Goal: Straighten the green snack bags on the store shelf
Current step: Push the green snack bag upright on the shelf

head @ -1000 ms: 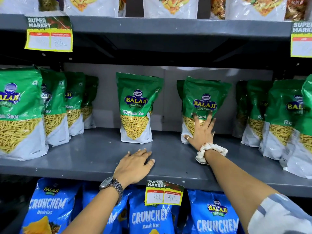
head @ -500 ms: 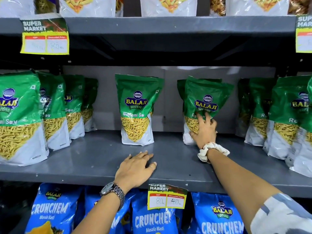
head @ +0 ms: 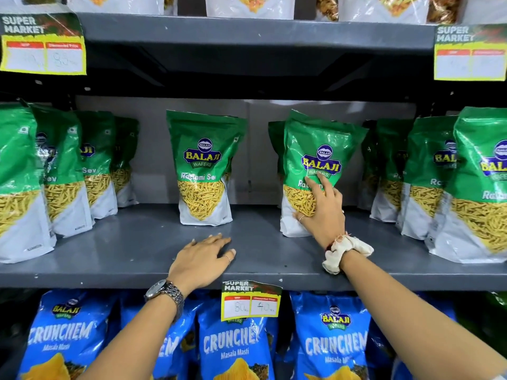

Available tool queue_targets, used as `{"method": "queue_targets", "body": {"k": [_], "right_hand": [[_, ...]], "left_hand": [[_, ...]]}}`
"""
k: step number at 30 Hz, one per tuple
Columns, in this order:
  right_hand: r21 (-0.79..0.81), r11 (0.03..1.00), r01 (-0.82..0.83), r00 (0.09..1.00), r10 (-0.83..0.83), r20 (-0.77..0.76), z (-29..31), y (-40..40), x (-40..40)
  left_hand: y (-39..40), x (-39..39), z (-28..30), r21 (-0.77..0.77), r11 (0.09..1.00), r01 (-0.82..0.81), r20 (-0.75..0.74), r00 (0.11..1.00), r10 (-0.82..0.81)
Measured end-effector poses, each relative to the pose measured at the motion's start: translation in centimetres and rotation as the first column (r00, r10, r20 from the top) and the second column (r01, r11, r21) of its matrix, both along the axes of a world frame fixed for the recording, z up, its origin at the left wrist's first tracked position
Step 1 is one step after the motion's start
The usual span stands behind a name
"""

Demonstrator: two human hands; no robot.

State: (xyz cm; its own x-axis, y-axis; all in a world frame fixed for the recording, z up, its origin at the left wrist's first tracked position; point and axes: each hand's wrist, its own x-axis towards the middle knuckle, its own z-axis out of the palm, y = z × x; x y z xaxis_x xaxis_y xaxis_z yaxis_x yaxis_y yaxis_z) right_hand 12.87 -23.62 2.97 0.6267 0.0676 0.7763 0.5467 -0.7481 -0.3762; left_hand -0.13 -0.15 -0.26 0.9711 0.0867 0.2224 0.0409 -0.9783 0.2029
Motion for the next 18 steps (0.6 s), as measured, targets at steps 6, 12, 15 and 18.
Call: {"method": "queue_targets", "body": {"k": [6, 12, 15, 18], "right_hand": [[0.073, 0.994, -0.082, 0.995, 0.077, 0.062, -0.8, -2.0, -4.1], [0.08, 0.994, -0.078, 0.994, 0.071, 0.087, -0.9, -3.6, -6.9], [0.079, 0.995, -0.056, 0.995, 0.049, 0.09, -0.9, -3.9, -7.7], [0.079, 0.996, -0.032, 0.996, 0.025, 0.083, -0.9, -3.9, -8.2]], "left_hand": [[0.1, 0.1, 0.1, 0.016, 1.0, -0.008, -0.017, 1.0, 0.008], [-0.2, -0.2, 0.2, 0.025, 1.0, -0.012, -0.022, 1.0, 0.012], [-0.3, -0.3, 0.2, 0.025, 1.0, -0.013, -0.027, 1.0, 0.014], [-0.2, -0.2, 0.2, 0.023, 1.0, -0.009, -0.027, 1.0, 0.009]]}}
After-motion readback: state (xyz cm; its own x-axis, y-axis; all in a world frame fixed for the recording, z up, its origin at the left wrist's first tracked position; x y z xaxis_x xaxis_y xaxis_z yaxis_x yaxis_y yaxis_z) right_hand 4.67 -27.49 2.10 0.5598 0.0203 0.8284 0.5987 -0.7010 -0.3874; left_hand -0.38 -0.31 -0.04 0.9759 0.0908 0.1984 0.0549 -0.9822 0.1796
